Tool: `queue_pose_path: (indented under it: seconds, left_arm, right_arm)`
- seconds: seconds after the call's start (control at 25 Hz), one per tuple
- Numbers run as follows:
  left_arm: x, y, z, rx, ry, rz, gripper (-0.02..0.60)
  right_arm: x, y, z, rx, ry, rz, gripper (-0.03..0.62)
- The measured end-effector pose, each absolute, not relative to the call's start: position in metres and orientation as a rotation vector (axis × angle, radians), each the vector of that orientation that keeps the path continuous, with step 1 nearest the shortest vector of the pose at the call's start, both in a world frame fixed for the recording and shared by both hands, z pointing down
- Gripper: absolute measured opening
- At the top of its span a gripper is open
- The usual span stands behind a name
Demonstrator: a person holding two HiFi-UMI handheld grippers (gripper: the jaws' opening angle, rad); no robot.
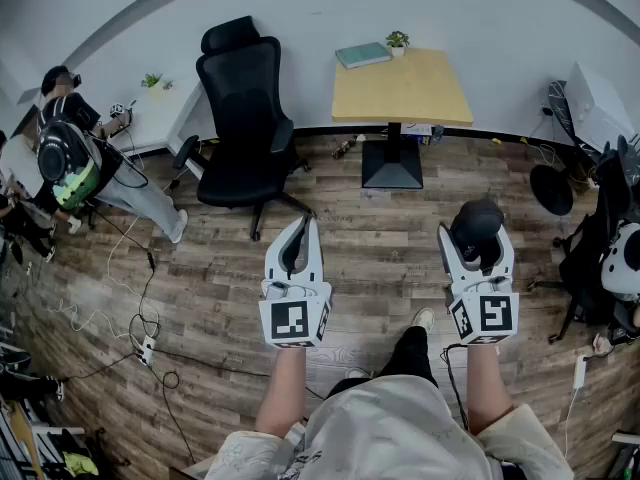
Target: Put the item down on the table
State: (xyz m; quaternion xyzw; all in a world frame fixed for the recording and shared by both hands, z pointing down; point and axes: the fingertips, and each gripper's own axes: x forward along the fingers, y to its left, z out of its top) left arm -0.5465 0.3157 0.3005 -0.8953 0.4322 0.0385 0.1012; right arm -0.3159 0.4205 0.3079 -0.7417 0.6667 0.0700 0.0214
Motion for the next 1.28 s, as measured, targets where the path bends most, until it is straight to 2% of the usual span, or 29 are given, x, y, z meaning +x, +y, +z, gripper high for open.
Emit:
queue_pose_path:
  seconds: [0.6, 0.96, 1.28]
  left_arm:
    - [-0.498, 0.296, 0.311, -2.699, 1.206, 0.082, 0.008]
    - [-0.426, 0.254, 0.33, -2.75, 1.179, 0.021, 0.008]
    - [-0.316, 0.201, 0.346, -2.807, 1.102, -0.047, 0.008]
  right_arm:
    - [-0.285, 0.4, 0.319, -2.338, 2.058, 0.182, 0.351]
    - [-0.216, 0.368, 0.343, -2.364, 2.034, 0.089, 0.351]
    - [-0.115, 0.327, 0.364, -2.417, 1.977, -0.004, 0.351]
